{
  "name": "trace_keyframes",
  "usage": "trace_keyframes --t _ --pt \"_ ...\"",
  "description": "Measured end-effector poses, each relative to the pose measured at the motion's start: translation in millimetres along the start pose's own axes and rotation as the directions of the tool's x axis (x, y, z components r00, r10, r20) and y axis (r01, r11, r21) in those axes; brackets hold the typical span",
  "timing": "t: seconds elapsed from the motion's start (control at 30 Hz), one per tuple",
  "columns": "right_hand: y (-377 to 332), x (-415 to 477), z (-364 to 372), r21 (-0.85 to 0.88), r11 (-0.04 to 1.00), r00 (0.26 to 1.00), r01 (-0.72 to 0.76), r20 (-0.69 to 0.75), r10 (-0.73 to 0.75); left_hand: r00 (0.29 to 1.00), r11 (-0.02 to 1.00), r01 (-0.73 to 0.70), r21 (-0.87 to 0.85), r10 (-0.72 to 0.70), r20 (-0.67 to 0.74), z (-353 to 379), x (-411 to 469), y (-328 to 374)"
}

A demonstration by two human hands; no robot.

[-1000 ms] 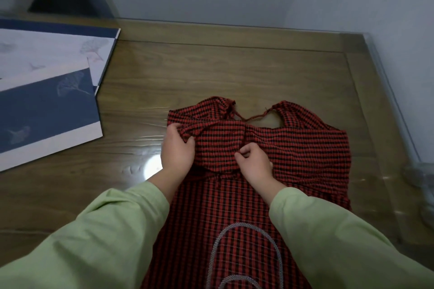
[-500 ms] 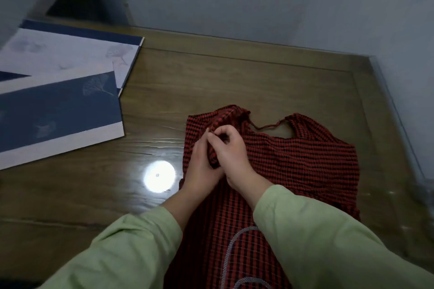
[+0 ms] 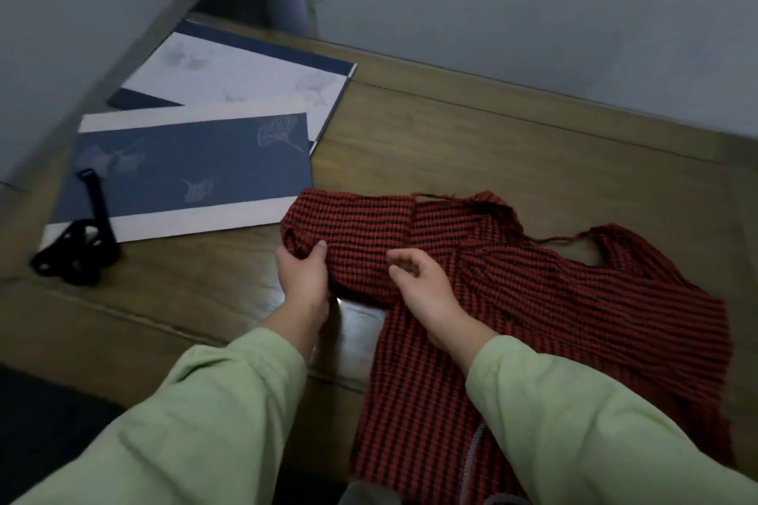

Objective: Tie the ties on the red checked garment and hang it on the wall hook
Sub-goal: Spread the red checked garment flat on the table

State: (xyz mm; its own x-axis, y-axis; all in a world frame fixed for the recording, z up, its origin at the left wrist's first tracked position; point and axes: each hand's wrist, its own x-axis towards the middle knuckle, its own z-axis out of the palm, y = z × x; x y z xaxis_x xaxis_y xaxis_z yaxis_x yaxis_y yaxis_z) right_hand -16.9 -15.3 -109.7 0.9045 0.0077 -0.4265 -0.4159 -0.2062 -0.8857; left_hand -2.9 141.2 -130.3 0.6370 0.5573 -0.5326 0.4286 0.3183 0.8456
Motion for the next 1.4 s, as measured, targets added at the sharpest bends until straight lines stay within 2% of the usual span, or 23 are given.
trace_keyframes --t 0.17,0.23,0.27,0.33,0.4,0.53,0.6,0.67,0.77,0.93,1.03,1.2,1.27,1.33,1.4 --pt "20 -1 -8 -0.114 0.991 0.996 -0.065 -0.065 0.058 0.970 0.992 0.107 0.073 -0.088 -0.228 -16 2 -24" --pt "25 1 -16 -0.167 0.983 0.988 -0.071 -0.151 0.045 0.939 0.951 0.155 0.269 -0.057 -0.338 -14 -8 -29" --pt "27 2 -22 -0.200 0.977 0.978 -0.073 -0.208 0.030 0.934 0.918 0.139 0.371 0.002 -0.356 -12 -18 -29" --pt "33 4 -37 -0.261 0.960 0.950 -0.104 -0.312 0.018 0.955 0.876 -0.062 0.479 0.192 -0.228 -1 -39 -31" --pt "41 6 -52 -0.321 0.935 0.927 -0.153 -0.374 0.023 0.950 0.830 -0.277 0.484 0.311 0.012 13 -56 -36" --pt "51 3 -86 -0.431 0.865 0.871 -0.257 -0.490 0.015 0.866 0.765 -0.460 0.450 0.275 0.418 50 -78 -42" --pt "57 -1 -106 -0.458 0.831 0.848 -0.317 -0.529 0.032 0.802 0.727 -0.521 0.447 0.236 0.549 74 -88 -48" --pt "64 -5 -119 -0.490 0.802 0.841 -0.341 -0.541 0.027 0.786 0.730 -0.502 0.463 0.162 0.597 91 -92 -52" --pt "75 -11 -138 -0.501 0.793 0.819 -0.347 -0.573 -0.003 0.834 0.761 -0.391 0.518 0.054 0.550 116 -93 -55" --pt "92 -23 -171 -0.499 0.799 0.774 -0.336 -0.630 -0.068 0.862 0.723 -0.351 0.594 0.001 0.508 146 -96 -67" --pt "102 -28 -186 -0.467 0.829 0.820 -0.308 -0.572 -0.017 0.907 0.678 -0.309 0.667 -0.002 0.422 156 -96 -76" --pt "109 -27 -214 -0.517 0.817 0.898 -0.256 -0.439 0.003 0.934 0.619 -0.291 0.730 0.017 0.358 169 -102 -85" --pt "109 -26 -224 -0.404 0.885 0.899 -0.233 -0.437 0.037 0.937 0.626 -0.312 0.715 0.079 0.339 176 -111 -83" --pt "109 -27 -234 -0.223 0.955 0.868 -0.195 -0.493 0.062 0.935 0.698 -0.320 0.641 0.123 0.333 185 -126 -80" --pt "108 -33 -246 -0.115 0.983 0.830 -0.145 -0.554 0.058 0.928 0.769 -0.333 0.546 0.165 0.333 195 -147 -76"
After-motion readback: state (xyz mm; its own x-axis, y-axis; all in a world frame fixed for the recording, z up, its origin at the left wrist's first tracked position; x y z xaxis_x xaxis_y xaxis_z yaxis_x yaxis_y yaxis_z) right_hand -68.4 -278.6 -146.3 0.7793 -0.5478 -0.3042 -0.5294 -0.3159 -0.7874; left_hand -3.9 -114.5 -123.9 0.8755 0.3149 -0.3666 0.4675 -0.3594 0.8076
